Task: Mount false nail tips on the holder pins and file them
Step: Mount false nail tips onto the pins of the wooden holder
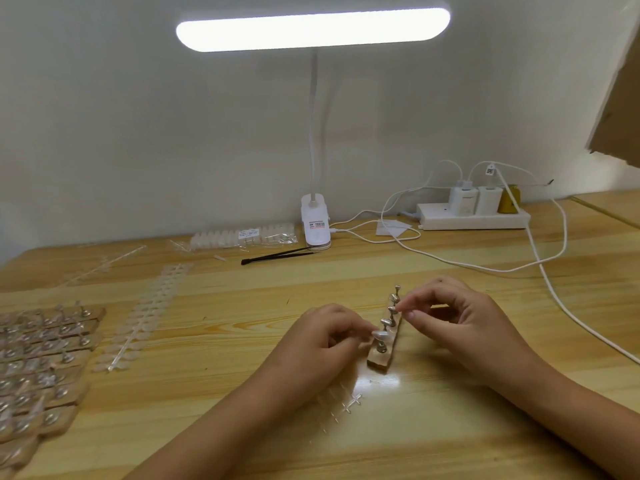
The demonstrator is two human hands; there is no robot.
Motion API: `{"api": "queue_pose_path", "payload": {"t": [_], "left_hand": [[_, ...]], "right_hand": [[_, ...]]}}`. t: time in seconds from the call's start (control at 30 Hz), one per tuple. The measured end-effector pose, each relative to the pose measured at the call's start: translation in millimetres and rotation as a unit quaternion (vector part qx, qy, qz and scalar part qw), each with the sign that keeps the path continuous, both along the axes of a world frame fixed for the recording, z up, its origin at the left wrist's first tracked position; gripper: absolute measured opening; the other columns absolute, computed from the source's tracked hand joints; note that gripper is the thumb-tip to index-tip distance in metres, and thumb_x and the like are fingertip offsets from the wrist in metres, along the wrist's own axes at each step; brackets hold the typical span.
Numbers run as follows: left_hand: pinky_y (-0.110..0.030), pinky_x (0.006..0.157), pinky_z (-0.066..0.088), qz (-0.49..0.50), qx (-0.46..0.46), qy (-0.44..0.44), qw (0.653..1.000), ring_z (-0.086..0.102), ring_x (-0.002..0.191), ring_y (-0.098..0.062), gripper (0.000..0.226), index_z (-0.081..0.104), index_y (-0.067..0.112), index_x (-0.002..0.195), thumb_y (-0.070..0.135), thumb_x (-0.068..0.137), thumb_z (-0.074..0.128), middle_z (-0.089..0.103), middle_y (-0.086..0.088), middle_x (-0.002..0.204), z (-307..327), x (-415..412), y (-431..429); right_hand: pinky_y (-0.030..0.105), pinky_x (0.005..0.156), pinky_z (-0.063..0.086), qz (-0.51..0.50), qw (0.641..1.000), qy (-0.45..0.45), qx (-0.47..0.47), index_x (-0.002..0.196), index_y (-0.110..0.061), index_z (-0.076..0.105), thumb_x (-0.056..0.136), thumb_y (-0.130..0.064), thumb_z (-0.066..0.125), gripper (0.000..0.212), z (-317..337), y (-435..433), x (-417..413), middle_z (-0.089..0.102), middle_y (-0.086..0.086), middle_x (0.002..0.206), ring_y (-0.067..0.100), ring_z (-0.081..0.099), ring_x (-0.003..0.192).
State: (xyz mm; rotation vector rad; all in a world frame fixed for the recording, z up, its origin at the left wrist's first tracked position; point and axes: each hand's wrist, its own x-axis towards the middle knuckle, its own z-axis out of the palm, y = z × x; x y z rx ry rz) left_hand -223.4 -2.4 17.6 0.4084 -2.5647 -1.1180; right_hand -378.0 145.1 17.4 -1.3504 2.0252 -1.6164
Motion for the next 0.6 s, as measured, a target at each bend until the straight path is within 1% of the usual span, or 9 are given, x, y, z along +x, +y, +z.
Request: {"api": "queue_pose_path", "payload": {"t": [0.03, 0.1, 0.17, 0.2, 0.3, 0.37, 0.43, 0.5, 0.6], "left_hand": [[-0.007, 0.075, 0.037, -0.004, 0.001, -0.001, 1.000, 0.053, 0.093, 0.009, 0.023, 0.076, 0.024, 0.103, 0.009, 0.094, 0.061, 0.066, 0.014, 0.103, 0, 0, -1], [-0.008, 0.079, 0.038, -0.022, 0.000, -0.008, 1.000, 0.055, 0.098, 0.005, 0.020, 0.077, 0.025, 0.101, 0.012, 0.093, 0.064, 0.067, 0.015, 0.102, 1, 0, 0], [-0.007, 0.077, 0.041, -0.038, 0.011, -0.009, 0.999, 0.058, 0.096, 0.004, 0.020, 0.077, 0.026, 0.100, 0.013, 0.092, 0.065, 0.068, 0.014, 0.101, 2, 0, 2], [-0.008, 0.075, 0.043, -0.032, 0.024, 0.002, 0.999, 0.060, 0.094, 0.002, 0.020, 0.077, 0.028, 0.099, 0.014, 0.092, 0.065, 0.069, 0.014, 0.100, 3, 0, 4], [-0.011, 0.071, 0.044, 0.036, 0.051, 0.087, 0.994, 0.060, 0.089, 0.000, 0.017, 0.075, 0.036, 0.098, 0.023, 0.092, 0.066, 0.068, 0.018, 0.098, 5, 1, 8], [-0.012, 0.071, 0.046, 0.051, 0.105, 0.136, 0.984, 0.059, 0.086, 0.001, 0.013, 0.074, 0.039, 0.098, 0.031, 0.089, 0.070, 0.069, 0.017, 0.096, 8, 1, 11], [-0.016, 0.075, 0.050, 0.038, 0.145, 0.144, 0.978, 0.063, 0.089, -0.002, 0.013, 0.073, 0.042, 0.097, 0.040, 0.084, 0.070, 0.070, 0.015, 0.095, 11, -1, 14], [-0.020, 0.080, 0.052, 0.027, 0.150, 0.130, 0.980, 0.065, 0.091, -0.004, 0.010, 0.072, 0.042, 0.094, 0.042, 0.085, 0.070, 0.072, 0.014, 0.094, 11, -2, 17], [-0.013, 0.076, 0.049, 0.045, 0.155, 0.129, 0.978, 0.064, 0.083, 0.001, 0.002, 0.073, 0.038, 0.087, 0.038, 0.086, 0.071, 0.072, 0.013, 0.087, 9, -4, 18]], "right_hand": [[0.015, 0.075, 0.051, 0.004, 1.000, -0.015, -0.004, 0.080, -0.028, 0.077, 0.081, -0.005, 0.074, 0.023, 0, 0, 0, 0.069, -0.003, 0.091, 0.013, 0.064, 0.084], [0.014, 0.074, 0.052, 0.020, 0.997, -0.068, -0.017, 0.084, -0.027, 0.078, 0.078, -0.016, 0.075, 0.013, 1, 0, 3, 0.073, 0.001, 0.091, 0.014, 0.068, 0.085], [0.013, 0.075, 0.052, 0.032, 0.994, -0.103, -0.031, 0.089, -0.024, 0.078, 0.073, -0.025, 0.072, 0.017, 3, 1, 4, 0.076, -0.002, 0.093, 0.010, 0.071, 0.088], [0.013, 0.074, 0.052, 0.037, 0.992, -0.113, -0.040, 0.091, -0.022, 0.078, 0.073, -0.025, 0.071, 0.020, 4, 1, 4, 0.077, -0.002, 0.093, 0.009, 0.071, 0.088], [0.014, 0.069, 0.053, 0.060, 0.985, -0.144, -0.075, 0.093, -0.012, 0.076, 0.077, -0.018, 0.069, 0.018, 7, 2, 6, 0.076, 0.007, 0.086, 0.013, 0.072, 0.080], [0.017, 0.066, 0.053, 0.080, 0.980, -0.161, -0.086, 0.093, -0.006, 0.073, 0.077, -0.017, 0.068, 0.020, 7, 1, 9, 0.075, 0.012, 0.082, 0.015, 0.071, 0.075], [0.019, 0.065, 0.053, 0.099, 0.979, -0.159, -0.081, 0.093, -0.004, 0.071, 0.077, -0.018, 0.068, 0.022, 7, 0, 11, 0.074, 0.013, 0.080, 0.016, 0.070, 0.073], [0.019, 0.065, 0.053, 0.109, 0.982, -0.139, -0.071, 0.093, -0.005, 0.070, 0.077, -0.020, 0.068, 0.022, 6, 1, 13, 0.073, 0.012, 0.078, 0.016, 0.069, 0.072], [0.019, 0.067, 0.054, 0.109, 0.987, -0.102, -0.059, 0.093, -0.012, 0.071, 0.078, -0.023, 0.069, 0.019, 4, 3, 13, 0.073, 0.010, 0.080, 0.016, 0.071, 0.075]]}}
